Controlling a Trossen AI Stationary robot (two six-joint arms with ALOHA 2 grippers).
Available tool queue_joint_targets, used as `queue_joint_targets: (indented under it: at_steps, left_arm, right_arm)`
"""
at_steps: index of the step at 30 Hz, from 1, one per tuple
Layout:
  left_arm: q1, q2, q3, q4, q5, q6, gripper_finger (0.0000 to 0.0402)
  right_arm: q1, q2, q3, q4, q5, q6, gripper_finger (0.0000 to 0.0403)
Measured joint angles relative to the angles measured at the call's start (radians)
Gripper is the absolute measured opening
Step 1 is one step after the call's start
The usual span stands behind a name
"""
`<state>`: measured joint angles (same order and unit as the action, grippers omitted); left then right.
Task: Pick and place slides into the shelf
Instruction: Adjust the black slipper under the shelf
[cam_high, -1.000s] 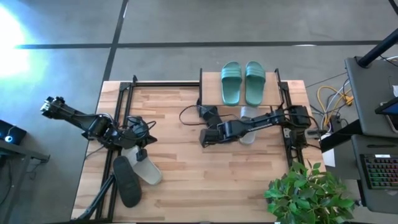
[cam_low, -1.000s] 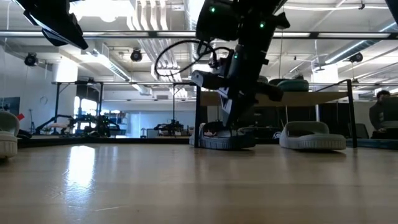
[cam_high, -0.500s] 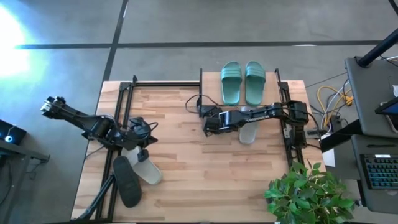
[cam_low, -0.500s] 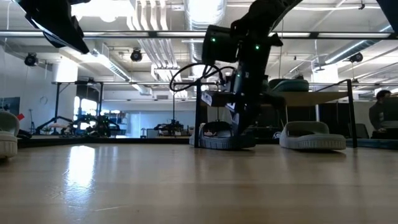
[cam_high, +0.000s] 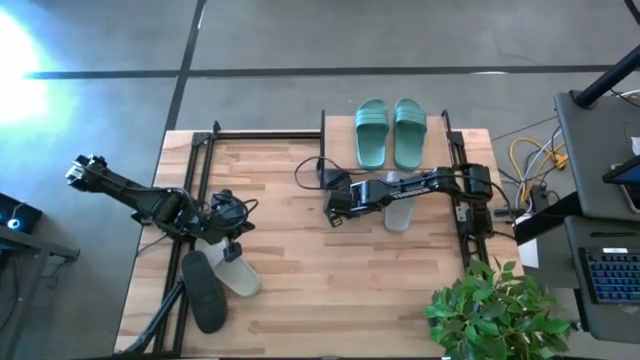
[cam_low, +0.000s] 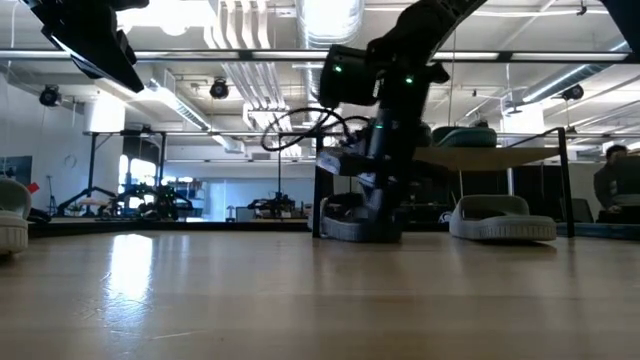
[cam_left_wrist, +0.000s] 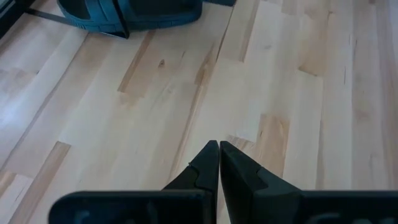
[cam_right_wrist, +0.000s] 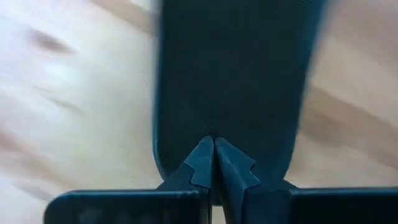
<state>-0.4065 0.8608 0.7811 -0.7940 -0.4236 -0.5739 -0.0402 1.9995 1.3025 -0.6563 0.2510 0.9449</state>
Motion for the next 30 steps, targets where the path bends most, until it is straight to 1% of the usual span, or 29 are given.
queue_joint_targets:
  at_steps: [2, 5, 7, 11, 13, 19, 21, 25, 30]
  left_arm:
    - [0.0, -0.007, 0.0, 0.0, 0.0, -0.01, 0.0]
    - [0.0, -0.018, 0.0, 0.0, 0.0, -0.023, 0.0]
    - [0.0, -0.022, 0.0, 0.0, 0.0, -0.024, 0.0]
    - [0.0, -0.028, 0.001, 0.0, 0.001, -0.026, 0.0]
    - [0.0, -0.028, 0.001, 0.0, 0.001, -0.03, 0.0]
    - [0.0, -0.025, 0.001, 0.0, 0.0, -0.027, 0.0]
    - [0.0, -0.024, 0.001, 0.0, 0.0, -0.025, 0.0]
    - [0.0, -0.024, 0.001, 0.0, 0.0, -0.024, 0.0]
    - [0.0, -0.026, 0.001, 0.0, 0.003, -0.023, 0.0]
  right_arm:
    - [0.003, 0.006, 0.029, 0.058, -0.014, -0.009, 0.0008]
    - [0.005, 0.011, 0.066, 0.096, -0.039, -0.059, 0.0008]
    - [0.006, 0.012, 0.091, 0.119, -0.03, -0.107, 0.0008]
    - [0.004, 0.009, 0.1, 0.074, 0.018, -0.122, 0.0008]
    - [0.002, 0.01, 0.097, 0.021, 0.023, -0.099, 0.0008]
    - [0.006, 0.008, 0.083, -0.05, 0.041, -0.059, 0.0008]
    - [0.007, 0.007, 0.079, -0.063, 0.067, -0.058, 0.0008]
    - [0.003, 0.008, 0.076, -0.107, 0.16, -0.027, 0.0008]
    - [-0.013, 0.008, 0.076, -0.12, 0.178, -0.014, 0.0008]
